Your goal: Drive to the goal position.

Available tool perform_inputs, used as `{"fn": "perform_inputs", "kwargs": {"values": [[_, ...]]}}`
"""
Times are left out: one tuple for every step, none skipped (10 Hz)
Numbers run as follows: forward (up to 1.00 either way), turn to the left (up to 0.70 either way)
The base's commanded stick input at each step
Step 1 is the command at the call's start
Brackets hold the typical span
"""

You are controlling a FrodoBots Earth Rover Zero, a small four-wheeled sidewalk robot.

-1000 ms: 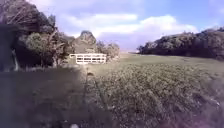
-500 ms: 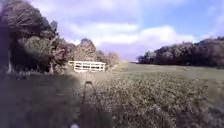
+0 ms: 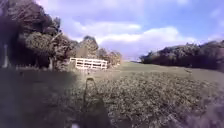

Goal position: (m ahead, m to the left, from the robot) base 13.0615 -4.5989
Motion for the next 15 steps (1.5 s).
{"fn": "perform_inputs", "kwargs": {"values": [[0.85, -0.34], [0.85, -0.34], [0.85, -0.33], [0.85, -0.25], [0.85, 0.0], [0.85, 0.0], [0.85, 0.0], [0.85, 0.0], [0.85, 0.0], [0.85, 0.0], [0.85, 0.0], [0.85, 0.0], [0.85, 0.0], [0.85, 0.0], [0.85, 0.0]]}}
